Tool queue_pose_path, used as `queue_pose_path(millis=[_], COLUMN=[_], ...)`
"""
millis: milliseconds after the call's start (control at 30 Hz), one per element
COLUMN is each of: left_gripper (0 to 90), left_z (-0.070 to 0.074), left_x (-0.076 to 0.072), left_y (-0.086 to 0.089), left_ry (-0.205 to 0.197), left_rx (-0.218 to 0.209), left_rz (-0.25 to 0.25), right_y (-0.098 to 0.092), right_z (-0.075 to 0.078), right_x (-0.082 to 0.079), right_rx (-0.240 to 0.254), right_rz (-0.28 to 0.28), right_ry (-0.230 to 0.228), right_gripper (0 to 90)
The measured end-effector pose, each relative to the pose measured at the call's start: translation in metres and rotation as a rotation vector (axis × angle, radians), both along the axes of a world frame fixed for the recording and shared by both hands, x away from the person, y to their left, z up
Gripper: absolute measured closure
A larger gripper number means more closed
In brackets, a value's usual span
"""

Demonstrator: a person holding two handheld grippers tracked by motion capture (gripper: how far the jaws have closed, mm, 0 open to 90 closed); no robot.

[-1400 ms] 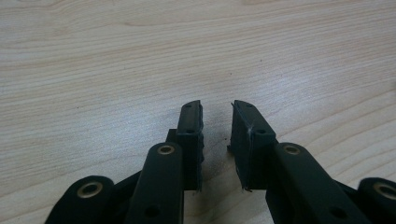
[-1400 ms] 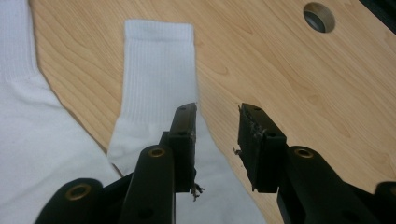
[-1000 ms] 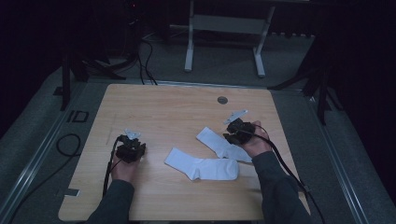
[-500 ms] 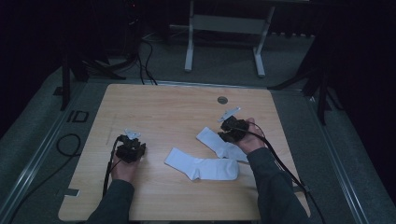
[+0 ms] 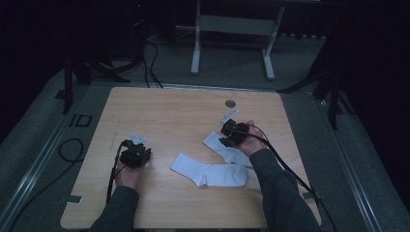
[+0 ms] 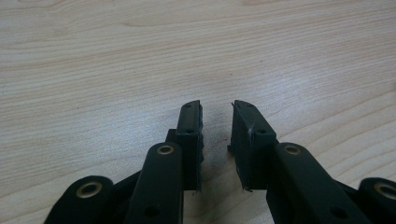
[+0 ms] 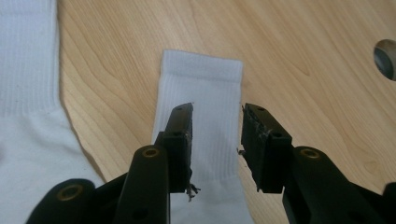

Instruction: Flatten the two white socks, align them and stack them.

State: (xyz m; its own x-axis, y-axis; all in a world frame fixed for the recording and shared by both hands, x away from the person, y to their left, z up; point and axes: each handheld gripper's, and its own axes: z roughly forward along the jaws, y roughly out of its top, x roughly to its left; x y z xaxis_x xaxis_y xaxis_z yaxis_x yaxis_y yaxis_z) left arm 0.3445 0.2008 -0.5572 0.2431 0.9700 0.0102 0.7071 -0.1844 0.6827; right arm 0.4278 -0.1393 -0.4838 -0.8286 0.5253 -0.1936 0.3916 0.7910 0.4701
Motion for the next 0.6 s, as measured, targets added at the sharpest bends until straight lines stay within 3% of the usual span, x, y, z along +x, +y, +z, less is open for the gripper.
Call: queue_pose_path(millis=[333,600], left_gripper=[73.3,73.2], left_z=[0.0,0.0], left_x=[0.0,0.0], left_y=[0.0,0.0], left_ry=[0.002,0.001], left_rx=[0.003,0.002], left_rz=[-0.002,-0.001], right_y=[0.01,0.015], right_z=[-0.012,-0.035], right_x=[0.01,0.023], right_rx=[-0.025,-0.061], right_rz=[0.02,-0.006], right_ry=[0.052,0.149], right_gripper=[62.6,53.7])
